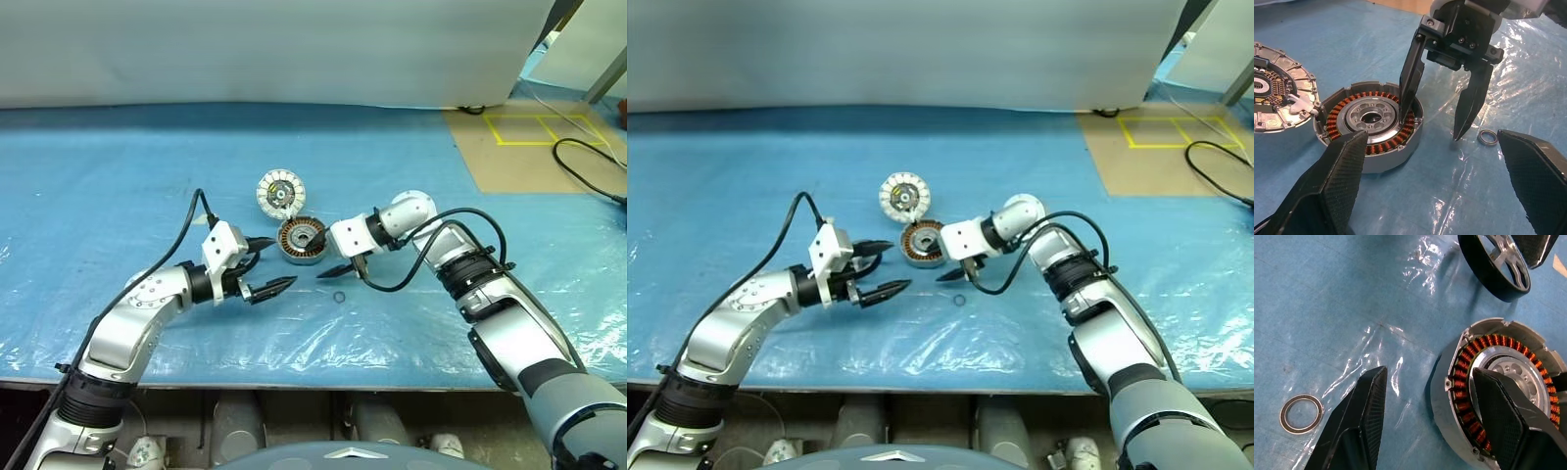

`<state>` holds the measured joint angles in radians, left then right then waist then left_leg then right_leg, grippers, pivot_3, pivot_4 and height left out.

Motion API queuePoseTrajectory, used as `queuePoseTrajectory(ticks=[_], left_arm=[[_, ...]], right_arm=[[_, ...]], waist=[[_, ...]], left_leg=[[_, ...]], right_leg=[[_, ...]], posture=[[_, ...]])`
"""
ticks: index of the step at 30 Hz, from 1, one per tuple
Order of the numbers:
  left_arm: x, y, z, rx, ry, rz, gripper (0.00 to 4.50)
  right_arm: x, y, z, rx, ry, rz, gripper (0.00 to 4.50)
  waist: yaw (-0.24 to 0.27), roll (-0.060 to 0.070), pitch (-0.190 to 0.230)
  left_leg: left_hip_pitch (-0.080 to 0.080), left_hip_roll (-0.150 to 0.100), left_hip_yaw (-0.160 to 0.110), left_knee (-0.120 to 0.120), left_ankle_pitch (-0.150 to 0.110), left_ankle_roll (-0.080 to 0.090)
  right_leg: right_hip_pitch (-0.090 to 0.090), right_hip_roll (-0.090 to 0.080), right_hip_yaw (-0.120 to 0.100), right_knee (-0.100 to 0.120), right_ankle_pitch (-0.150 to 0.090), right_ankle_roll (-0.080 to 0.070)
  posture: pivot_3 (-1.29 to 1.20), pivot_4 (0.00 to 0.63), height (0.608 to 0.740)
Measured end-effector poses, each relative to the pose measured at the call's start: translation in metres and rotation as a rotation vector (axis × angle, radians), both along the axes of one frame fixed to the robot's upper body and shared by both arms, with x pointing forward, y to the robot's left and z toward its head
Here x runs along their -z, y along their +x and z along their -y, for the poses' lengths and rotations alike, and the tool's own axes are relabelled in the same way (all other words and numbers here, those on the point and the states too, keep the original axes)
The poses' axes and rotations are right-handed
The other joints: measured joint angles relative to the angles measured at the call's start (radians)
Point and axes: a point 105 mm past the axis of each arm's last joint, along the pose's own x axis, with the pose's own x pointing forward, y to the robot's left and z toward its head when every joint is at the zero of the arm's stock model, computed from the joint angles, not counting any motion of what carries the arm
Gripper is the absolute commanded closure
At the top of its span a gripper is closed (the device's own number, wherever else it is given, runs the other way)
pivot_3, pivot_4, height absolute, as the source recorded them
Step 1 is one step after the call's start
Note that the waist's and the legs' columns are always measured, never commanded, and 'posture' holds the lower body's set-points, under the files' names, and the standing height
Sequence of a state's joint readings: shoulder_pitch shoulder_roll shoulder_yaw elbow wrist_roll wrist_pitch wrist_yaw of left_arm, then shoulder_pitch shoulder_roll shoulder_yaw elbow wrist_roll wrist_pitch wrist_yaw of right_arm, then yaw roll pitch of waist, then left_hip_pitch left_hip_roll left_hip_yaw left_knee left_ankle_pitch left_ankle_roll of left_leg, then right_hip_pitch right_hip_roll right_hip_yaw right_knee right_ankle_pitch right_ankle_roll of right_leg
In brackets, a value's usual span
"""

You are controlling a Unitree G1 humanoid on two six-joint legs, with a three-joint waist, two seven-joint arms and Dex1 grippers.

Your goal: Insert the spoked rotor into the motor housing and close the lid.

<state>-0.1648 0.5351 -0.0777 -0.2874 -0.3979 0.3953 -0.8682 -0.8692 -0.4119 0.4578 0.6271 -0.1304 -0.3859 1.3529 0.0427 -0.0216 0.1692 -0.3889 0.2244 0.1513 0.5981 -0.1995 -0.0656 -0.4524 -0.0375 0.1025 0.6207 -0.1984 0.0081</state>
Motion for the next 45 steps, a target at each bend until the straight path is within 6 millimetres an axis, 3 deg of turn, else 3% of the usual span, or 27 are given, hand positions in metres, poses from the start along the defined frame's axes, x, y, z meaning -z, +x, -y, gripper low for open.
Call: queuePoseTrajectory(ticks=[15, 23, 45], left_arm=[[0.002, -0.001, 0.006, 0.01, -0.016, -0.003, 0.01], [0.001, 0.0, 0.01, 0.016, -0.027, -0.004, 0.01], [0.007, 0.001, 0.013, 0.003, -0.031, -0.015, 0.01]], right_arm=[[-0.006, 0.007, -0.006, -0.024, -0.088, 0.047, 1.57], [-0.048, 0.012, -0.014, -0.128, -0.208, 0.125, 1.57], [-0.018, 0.004, -0.014, -0.214, -0.344, 0.13, 1.57]], waist=[[-0.001, 0.0, 0.0], [-0.002, 0.0, 0.0], [-0.001, 0.0, 0.0]], left_leg=[[0.0, 0.0, 0.0, 0.0, 0.0, 0.0], [-0.001, 0.002, 0.0, 0.0, 0.0, 0.0], [-0.005, 0.009, 0.0, 0.001, 0.0, 0.0]], right_leg=[[0.0, -0.001, -0.001, 0.002, 0.0, 0.0], [-0.001, -0.002, -0.007, 0.001, -0.002, -0.003], [-0.001, -0.003, -0.02, 0.003, -0.005, -0.008]], posture=[[0.0, 0.15, 0.74], [0.0, 0.15, 0.74], [0.0, 0.15, 0.74]])
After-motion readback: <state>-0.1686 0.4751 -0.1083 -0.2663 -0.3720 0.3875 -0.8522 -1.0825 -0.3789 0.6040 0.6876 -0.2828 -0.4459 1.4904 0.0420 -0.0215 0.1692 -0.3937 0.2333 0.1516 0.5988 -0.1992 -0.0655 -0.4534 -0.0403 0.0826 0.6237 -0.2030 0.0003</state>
